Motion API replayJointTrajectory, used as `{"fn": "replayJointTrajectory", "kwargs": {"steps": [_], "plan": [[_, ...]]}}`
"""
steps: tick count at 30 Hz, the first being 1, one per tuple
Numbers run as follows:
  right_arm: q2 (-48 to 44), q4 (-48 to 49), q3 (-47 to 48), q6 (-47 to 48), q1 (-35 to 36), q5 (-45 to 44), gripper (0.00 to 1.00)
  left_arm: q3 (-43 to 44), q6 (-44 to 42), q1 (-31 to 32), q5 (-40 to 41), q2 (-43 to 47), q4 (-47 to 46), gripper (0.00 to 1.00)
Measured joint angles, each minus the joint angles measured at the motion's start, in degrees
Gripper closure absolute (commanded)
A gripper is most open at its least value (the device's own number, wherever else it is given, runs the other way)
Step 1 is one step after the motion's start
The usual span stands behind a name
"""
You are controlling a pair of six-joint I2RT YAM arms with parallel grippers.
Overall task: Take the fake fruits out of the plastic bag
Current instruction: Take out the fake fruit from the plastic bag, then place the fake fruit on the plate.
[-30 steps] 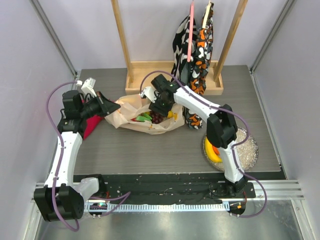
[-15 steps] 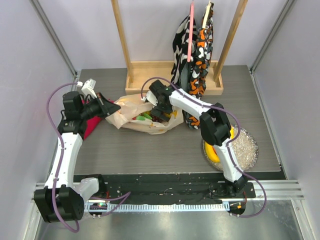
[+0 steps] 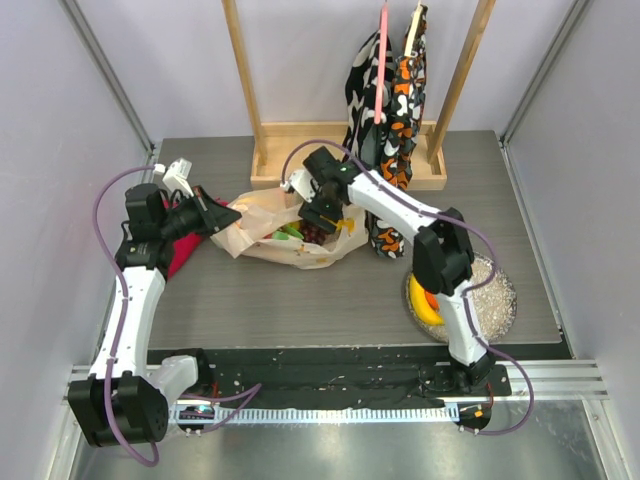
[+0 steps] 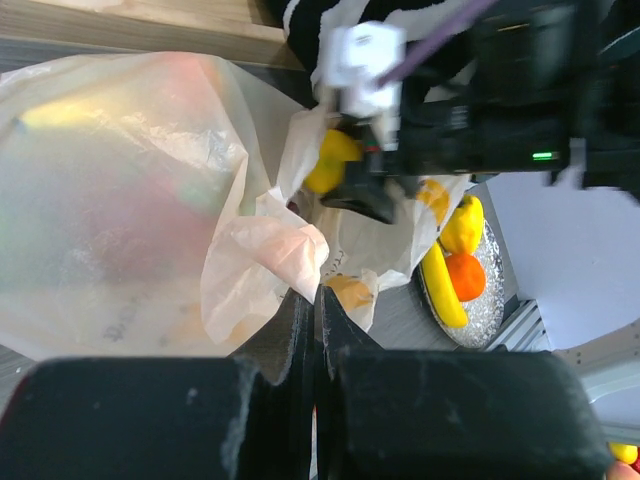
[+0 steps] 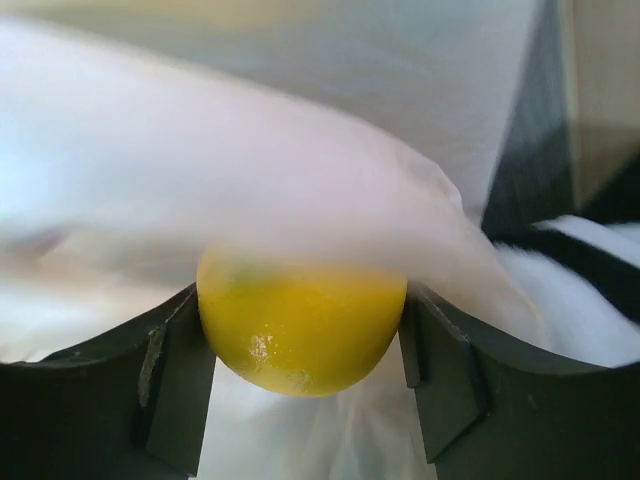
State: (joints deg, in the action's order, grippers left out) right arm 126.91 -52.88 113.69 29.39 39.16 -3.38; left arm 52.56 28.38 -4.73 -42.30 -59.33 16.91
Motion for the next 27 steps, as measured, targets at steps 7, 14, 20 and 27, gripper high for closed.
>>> {"fn": "replayJointTrajectory", "kwargs": {"steps": [7, 14, 20, 27], "plan": [[-16.87, -3.67, -0.26, -0.42, -0.74, 17.46, 0.49, -0.11, 0.15, 0.00, 0.00, 0.00, -0.42, 1.00], [-28.35, -7.41, -1.62, -3.89, -6.19, 30.08, 0.50, -0.11, 0.17, 0.00, 0.02, -0.09, -0.48, 1.00], [-38.36, -16.11, -9.70, 0.09, -21.97, 28.52, 0.51, -0.09, 0.17, 0.00, 0.00, -1.29, -0.48, 1.00], [-47.65, -22.73, -25.49, 11.19, -48.61, 15.87, 0.52, 0.04, 0.22, 0.00, 0.00, -2.71, -0.55, 1.00]]}}
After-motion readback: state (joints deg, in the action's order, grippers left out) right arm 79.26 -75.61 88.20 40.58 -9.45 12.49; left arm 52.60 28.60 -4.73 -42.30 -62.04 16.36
